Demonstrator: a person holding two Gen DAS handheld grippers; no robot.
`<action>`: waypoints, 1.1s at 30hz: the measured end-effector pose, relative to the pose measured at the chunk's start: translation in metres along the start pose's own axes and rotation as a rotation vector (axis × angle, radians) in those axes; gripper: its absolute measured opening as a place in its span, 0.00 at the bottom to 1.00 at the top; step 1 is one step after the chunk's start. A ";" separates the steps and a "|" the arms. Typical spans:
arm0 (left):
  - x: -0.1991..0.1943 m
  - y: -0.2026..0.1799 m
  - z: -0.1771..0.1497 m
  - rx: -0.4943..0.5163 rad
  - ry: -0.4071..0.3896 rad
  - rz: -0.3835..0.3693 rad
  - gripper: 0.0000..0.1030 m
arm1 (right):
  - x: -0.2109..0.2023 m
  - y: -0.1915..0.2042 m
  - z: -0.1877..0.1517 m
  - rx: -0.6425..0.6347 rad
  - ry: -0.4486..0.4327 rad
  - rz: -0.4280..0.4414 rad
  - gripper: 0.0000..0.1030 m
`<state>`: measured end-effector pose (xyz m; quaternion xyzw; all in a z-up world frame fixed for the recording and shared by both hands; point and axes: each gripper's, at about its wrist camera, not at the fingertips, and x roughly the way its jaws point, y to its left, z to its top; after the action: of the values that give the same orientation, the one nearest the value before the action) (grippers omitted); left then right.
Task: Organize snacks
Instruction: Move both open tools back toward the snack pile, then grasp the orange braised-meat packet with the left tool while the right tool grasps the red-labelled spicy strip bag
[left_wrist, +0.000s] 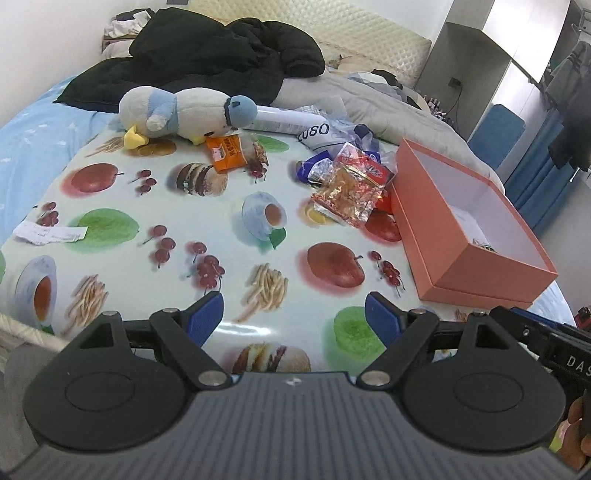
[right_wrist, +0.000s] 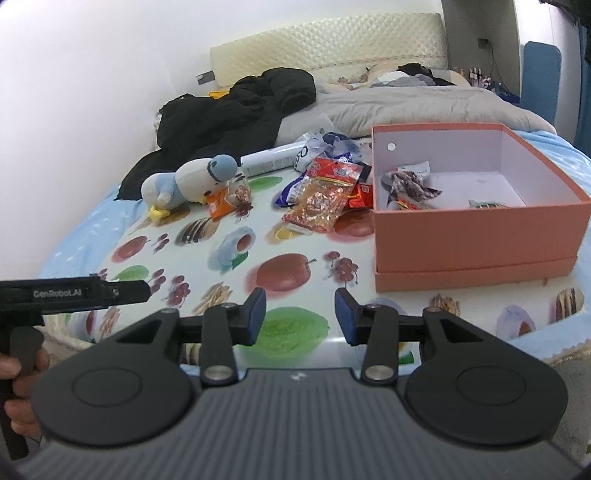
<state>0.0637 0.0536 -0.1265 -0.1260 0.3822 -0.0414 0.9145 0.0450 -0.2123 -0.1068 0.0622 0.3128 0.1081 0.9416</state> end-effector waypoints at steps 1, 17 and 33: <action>0.005 0.001 0.002 0.007 0.002 0.003 0.84 | 0.003 0.001 0.001 -0.001 -0.004 -0.001 0.42; 0.107 0.041 0.062 0.001 0.038 0.068 0.84 | 0.093 0.028 0.030 -0.052 0.025 0.051 0.42; 0.230 0.083 0.129 -0.109 0.031 0.030 0.97 | 0.219 0.026 0.063 -0.016 0.040 0.027 0.87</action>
<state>0.3153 0.1196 -0.2192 -0.1694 0.4000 -0.0088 0.9007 0.2499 -0.1372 -0.1776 0.0567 0.3300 0.1246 0.9340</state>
